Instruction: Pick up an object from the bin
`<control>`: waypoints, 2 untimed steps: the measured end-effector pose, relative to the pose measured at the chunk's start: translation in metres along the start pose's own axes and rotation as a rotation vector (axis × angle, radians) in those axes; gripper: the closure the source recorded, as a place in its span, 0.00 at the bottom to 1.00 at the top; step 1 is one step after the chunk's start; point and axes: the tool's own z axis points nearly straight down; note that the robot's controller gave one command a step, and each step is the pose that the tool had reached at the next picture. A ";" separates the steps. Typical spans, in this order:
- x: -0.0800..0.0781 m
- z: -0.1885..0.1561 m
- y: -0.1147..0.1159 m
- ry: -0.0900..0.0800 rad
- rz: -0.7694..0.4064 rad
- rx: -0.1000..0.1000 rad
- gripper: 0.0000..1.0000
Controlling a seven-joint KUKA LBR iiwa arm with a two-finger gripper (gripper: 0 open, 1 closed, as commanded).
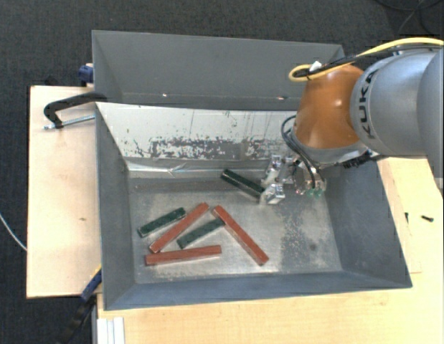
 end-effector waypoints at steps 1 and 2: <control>0.000 0.000 0.000 -0.001 0.000 0.000 1.00; 0.008 -0.179 0.018 -0.021 0.048 -0.001 1.00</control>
Offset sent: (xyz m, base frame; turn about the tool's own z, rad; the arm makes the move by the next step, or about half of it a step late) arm -0.0089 0.0167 0.1730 0.0493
